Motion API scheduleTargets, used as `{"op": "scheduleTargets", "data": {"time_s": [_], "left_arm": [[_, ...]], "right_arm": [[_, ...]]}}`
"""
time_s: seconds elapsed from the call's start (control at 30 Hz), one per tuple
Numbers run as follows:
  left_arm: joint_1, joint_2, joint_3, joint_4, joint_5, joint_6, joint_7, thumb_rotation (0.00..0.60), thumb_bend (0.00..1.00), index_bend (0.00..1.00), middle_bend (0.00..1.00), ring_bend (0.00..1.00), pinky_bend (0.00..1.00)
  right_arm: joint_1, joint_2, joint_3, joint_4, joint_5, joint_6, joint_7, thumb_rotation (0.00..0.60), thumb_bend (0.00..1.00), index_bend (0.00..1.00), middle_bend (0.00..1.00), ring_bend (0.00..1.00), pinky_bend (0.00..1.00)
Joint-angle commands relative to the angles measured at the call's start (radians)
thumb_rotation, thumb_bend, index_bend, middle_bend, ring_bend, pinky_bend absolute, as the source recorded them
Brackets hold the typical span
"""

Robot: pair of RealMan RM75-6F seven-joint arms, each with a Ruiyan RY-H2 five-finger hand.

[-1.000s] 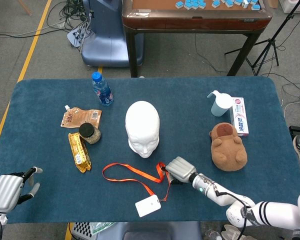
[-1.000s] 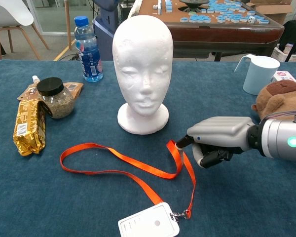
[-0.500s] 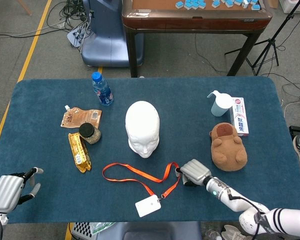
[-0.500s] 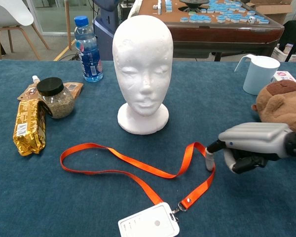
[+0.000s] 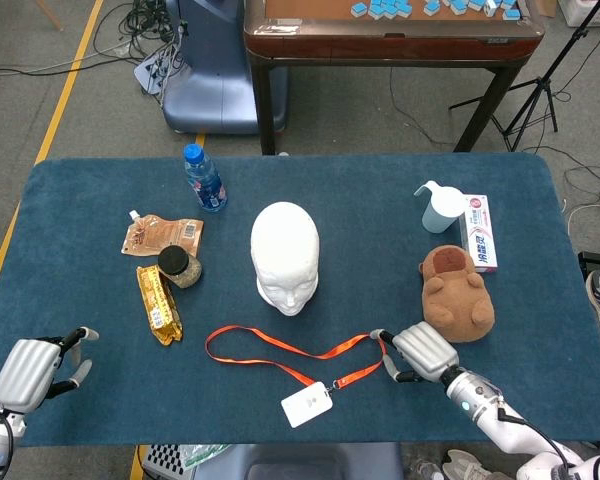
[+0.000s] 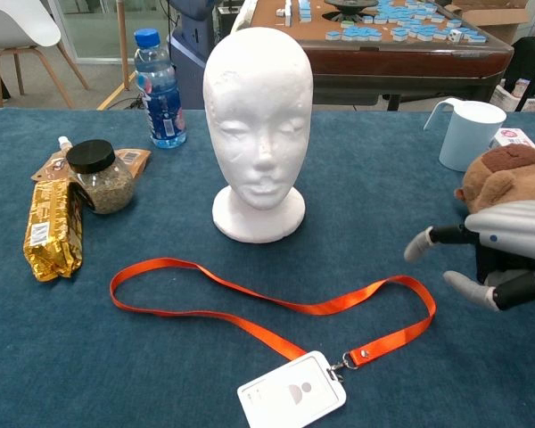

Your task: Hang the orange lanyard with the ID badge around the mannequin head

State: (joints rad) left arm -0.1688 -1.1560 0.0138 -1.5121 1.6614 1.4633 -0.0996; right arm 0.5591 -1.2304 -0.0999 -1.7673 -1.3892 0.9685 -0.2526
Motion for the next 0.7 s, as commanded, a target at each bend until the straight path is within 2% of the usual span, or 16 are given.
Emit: {"op": "scheduleTargets", "data": {"time_s": [0.03,0.37,0.7], "left_arm": [[-0.044,0.019,-0.015,-0.031,-0.006,-0.051,-0.008,0.6,0.33,0.35,0.67,0.7,0.73],[-0.205,0.026,-0.046,-0.067,0.027,-0.228,-0.029,0.6,0.33,0.35,0.7,0.74,0.77],[-0.364,-0.053,-0.073,-0.077,-0.046,-0.467,-0.001,0.6,0.33,0.39,0.77,0.79,0.81]], "right_arm": [[-0.033,0.009,0.024,-0.047,-0.06,0.08,0.009,0.286,0.2,0.08,1.0,1.0,1.0],[-0.096,0.065,0.083,-0.124,-0.164,0.274,-0.004,0.288,0.18,0.09,1.0,1.0,1.0],[-0.128,0.081,0.085,-0.114,-0.194,0.302,0.016,0.287,0.18,0.1,1.0,1.0,1.0]]}}
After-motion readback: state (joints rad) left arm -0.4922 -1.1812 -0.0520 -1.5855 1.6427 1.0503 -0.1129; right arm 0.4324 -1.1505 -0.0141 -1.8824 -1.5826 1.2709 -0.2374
